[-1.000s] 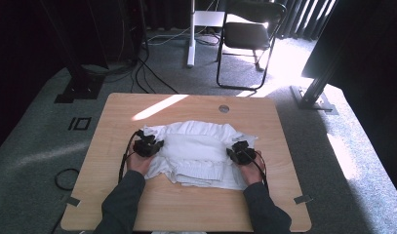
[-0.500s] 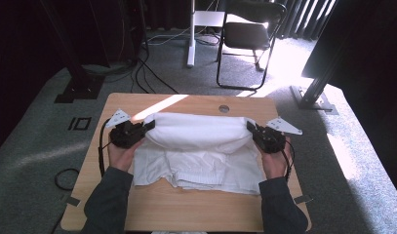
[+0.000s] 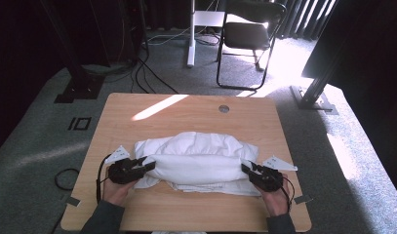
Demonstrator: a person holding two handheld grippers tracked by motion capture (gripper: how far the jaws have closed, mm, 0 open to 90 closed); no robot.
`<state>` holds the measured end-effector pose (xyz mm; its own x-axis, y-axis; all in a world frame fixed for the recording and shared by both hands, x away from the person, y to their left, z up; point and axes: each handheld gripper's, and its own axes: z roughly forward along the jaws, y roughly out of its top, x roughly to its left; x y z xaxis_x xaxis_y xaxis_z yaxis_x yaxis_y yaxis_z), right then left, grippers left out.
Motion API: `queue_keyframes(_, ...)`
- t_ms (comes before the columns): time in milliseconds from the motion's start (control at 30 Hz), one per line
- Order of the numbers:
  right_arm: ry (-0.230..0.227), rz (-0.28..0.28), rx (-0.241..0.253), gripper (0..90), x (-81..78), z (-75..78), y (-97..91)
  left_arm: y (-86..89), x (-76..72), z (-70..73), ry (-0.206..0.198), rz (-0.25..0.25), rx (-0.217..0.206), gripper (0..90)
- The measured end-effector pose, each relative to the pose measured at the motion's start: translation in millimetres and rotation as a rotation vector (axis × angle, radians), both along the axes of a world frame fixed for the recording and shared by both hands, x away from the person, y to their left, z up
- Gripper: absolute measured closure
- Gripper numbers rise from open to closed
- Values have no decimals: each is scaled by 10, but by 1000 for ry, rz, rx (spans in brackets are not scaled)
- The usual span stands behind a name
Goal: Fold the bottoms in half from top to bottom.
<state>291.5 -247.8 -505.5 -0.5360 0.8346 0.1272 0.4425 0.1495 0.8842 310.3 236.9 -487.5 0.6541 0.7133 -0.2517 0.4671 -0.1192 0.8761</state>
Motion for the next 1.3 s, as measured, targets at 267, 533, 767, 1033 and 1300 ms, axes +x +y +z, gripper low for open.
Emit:
queue_keyframes(267,-122,-41,10,484,175,614,251,-296,263,588,-62,45,40,599)
queue_keyframes(533,-4,-23,-113,522,541,328,756,-850,369,210,62,-34,158,646)
queue_keyframes(767,65,-21,-160,526,333,-115,789,-856,70,-242,101,-43,199,657)
queue_keyframes(1033,64,-48,-149,505,47,-297,616,-620,-256,-429,92,-14,208,634)
queue_keyframes(1300,141,-40,-185,490,140,-507,597,-656,-45,-562,68,55,344,638)
